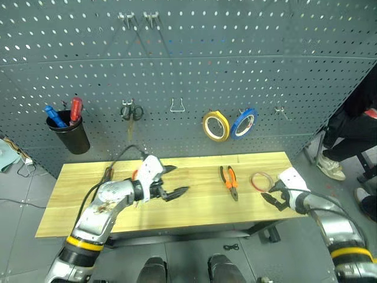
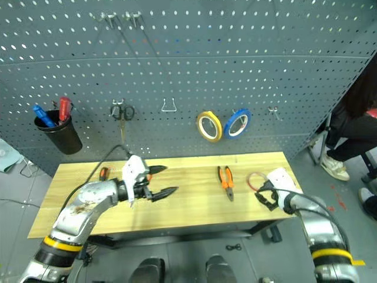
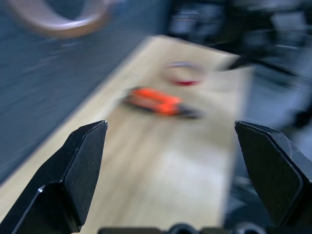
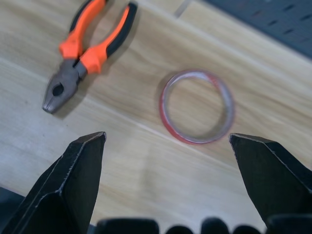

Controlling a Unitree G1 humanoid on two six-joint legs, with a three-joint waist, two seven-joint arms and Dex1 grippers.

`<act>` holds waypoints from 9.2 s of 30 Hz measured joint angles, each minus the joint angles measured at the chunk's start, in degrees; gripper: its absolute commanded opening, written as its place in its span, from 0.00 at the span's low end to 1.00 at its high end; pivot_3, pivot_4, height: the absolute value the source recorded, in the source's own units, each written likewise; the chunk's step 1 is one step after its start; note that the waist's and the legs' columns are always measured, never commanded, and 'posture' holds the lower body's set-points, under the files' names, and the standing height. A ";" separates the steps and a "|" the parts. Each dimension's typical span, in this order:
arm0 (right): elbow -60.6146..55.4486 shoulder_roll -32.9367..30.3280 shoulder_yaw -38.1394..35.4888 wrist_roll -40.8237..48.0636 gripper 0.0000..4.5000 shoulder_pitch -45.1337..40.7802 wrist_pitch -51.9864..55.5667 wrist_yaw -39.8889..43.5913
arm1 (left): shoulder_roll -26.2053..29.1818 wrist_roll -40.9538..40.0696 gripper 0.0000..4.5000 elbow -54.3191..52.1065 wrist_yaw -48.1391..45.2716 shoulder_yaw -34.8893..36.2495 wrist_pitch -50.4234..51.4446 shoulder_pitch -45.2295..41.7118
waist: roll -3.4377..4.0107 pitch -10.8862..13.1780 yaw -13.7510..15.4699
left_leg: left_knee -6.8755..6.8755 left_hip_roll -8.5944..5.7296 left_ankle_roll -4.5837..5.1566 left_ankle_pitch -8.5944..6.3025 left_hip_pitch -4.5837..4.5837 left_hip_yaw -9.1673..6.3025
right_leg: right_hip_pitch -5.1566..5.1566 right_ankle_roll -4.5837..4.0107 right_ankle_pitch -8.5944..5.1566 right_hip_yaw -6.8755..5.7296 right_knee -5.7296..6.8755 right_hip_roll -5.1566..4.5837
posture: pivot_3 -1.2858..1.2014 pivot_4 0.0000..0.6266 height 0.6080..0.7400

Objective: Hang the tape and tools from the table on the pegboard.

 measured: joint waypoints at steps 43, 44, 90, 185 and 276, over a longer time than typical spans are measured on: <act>-15.85 -5.67 -10.16 -12.92 0.01 8.13 -13.13 -13.93 | -11.10 -10.52 1.00 1.83 -6.95 1.85 7.90 -18.53 | -0.03 7.69 -1.15 | 0.95 -0.69 0.01 0.00 -1.83 -0.68 | -1.28 0.19 0.52 -0.32 0.67 -0.63 | 0.54 0.46 1.00; -20.10 -5.73 -11.48 -13.65 0.01 8.71 -12.05 -15.46 | -12.17 -11.34 1.00 1.86 -6.54 2.13 8.22 -19.88 | -0.04 7.69 -1.41 | 0.95 -0.69 0.00 0.01 -1.77 -0.72 | -1.24 0.19 0.51 -0.32 0.70 -0.62 | 0.51 0.45 1.00; -26.57 6.96 -2.27 4.75 0.99 -0.63 20.33 -7.42 | 3.10 -10.02 1.00 3.03 -6.33 7.57 6.93 -5.46 | -0.02 7.73 -3.04 | 0.83 -0.74 -0.12 0.58 -1.80 -1.27 | -1.22 -0.02 0.78 -1.43 0.87 -0.93 | 0.55 0.49 1.00; 14.22 33.96 0.63 -1.86 0.99 -47.82 -39.43 -28.73 | 9.31 -68.83 1.00 -11.19 42.87 39.54 20.70 -11.49 | -0.01 9.13 3.55 | -0.20 0.13 -1.46 1.94 -2.93 -1.68 | -3.11 -1.43 1.89 -4.69 1.07 -1.25 | 0.62 0.51 1.00; -49.68 8.02 -3.06 40.03 1.00 -25.63 24.93 3.94 | -11.41 21.08 0.02 -33.80 48.01 13.47 -1.39 20.08 | -0.10 9.23 1.62 | -0.19 0.14 -1.34 2.01 -3.08 -1.63 | -3.05 -0.96 1.72 -4.60 0.76 -1.23 | 0.58 0.51 1.00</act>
